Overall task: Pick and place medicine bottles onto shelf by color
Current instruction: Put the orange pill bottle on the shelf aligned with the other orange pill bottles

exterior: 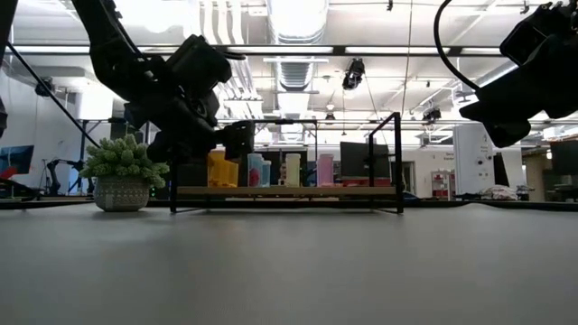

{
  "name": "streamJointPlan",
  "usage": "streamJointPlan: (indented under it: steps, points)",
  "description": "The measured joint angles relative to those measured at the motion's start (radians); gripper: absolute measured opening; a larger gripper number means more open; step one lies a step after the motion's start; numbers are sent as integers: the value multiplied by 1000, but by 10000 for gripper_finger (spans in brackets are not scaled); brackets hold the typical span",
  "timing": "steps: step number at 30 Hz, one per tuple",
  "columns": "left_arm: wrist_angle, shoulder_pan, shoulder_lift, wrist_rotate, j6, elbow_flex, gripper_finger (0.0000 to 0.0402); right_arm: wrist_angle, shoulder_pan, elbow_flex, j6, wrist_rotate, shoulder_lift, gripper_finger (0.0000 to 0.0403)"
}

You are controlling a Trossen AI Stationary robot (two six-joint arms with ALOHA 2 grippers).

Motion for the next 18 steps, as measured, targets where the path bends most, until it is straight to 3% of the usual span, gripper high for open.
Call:
streamJointPlan:
  steps: [18]
  points:
    - [-38,-37,-1,-2,33,16,268,0,0,0,0,0,0,148]
